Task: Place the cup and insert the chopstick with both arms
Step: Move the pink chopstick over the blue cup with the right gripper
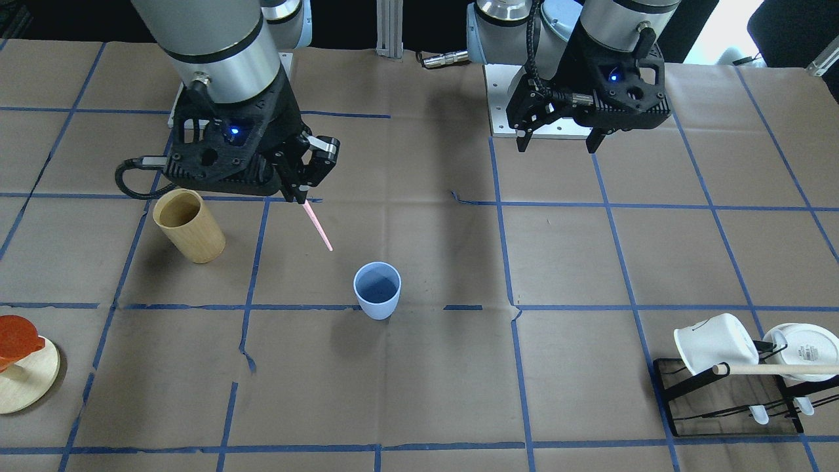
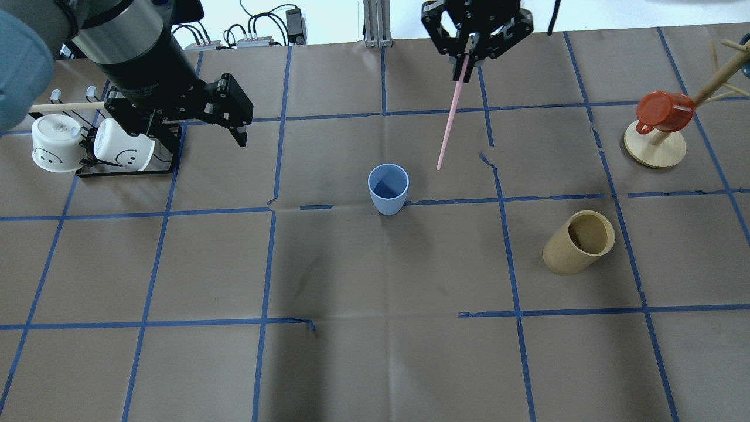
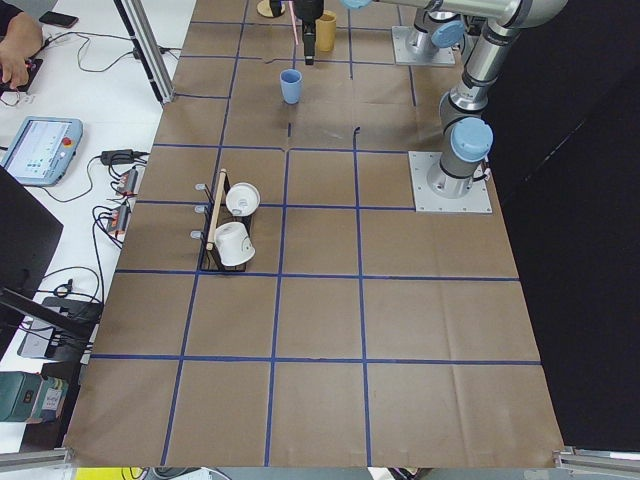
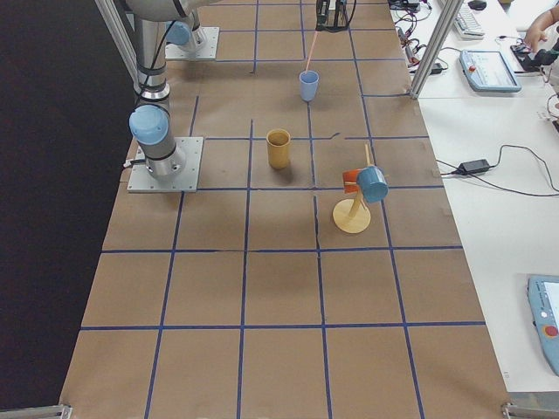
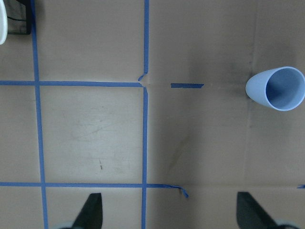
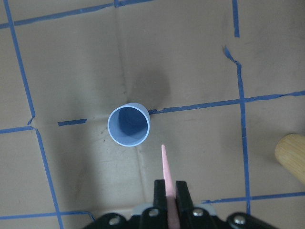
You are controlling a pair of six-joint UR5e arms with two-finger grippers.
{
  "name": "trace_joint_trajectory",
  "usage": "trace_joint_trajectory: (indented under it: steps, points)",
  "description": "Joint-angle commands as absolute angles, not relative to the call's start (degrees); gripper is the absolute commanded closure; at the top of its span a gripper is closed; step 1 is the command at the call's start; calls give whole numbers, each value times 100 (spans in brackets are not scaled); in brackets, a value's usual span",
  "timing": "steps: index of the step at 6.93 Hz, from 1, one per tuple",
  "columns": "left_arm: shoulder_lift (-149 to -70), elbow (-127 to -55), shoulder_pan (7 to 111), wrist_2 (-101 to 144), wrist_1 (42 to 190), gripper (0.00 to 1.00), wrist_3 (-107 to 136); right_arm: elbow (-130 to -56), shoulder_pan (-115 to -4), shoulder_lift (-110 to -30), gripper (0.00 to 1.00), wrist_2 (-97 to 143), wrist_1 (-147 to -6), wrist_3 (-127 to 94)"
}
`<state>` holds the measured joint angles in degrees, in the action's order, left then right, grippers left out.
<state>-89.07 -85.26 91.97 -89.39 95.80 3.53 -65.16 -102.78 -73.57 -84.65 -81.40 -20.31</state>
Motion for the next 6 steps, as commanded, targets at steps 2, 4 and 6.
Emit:
trace_joint_trajectory:
  steps: [2, 4, 6]
  points:
    - [-8886, -8481, 9220, -9097, 9598, 0, 343, -7591, -10459, -7567, 96, -8455, -9733, -2476]
    - [-8894, -8490, 9202, -9070, 9589, 0, 334, -7778, -10608, -7567, 96, -8446, -10133, -2627]
    - [-8886, -8499, 9228, -9018, 9589, 0, 343, -7787, -10608, -7524, 96, -8455, -10213, -2637]
